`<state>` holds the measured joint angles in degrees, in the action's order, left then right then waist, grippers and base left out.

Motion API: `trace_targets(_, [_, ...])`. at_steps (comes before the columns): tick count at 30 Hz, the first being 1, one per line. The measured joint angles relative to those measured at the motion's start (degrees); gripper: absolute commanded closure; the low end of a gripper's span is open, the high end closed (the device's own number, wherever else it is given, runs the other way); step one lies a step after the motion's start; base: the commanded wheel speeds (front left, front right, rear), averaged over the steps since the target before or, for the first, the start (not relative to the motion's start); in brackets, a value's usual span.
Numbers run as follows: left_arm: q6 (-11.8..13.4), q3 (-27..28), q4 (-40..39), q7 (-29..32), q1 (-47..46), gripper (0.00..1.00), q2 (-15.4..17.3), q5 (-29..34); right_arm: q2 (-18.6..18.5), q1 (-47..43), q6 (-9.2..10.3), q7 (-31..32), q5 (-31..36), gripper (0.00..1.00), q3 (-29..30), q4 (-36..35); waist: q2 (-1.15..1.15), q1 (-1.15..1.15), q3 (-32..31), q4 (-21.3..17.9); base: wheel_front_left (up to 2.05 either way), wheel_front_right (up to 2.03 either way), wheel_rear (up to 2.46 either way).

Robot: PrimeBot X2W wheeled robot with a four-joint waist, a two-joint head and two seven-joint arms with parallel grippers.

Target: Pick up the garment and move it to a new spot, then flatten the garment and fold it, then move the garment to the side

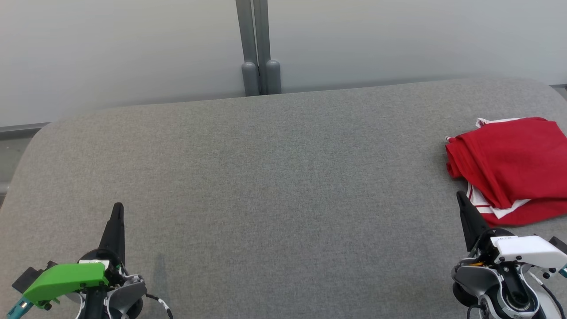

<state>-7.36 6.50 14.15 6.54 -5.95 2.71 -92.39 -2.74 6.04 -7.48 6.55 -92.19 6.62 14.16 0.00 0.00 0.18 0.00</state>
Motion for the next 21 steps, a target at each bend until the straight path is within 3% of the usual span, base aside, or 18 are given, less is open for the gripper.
trace_targets(21, [0.0, 0.0, 0.0, 0.0, 0.0, 1.0, 0.0, 0.0, 0.0, 0.0, 0.01, 0.0, 0.0, 1.0, 0.0, 0.0, 0.0, 0.0, 0.0, 0.0, 0.0, 0.0, 0.0])
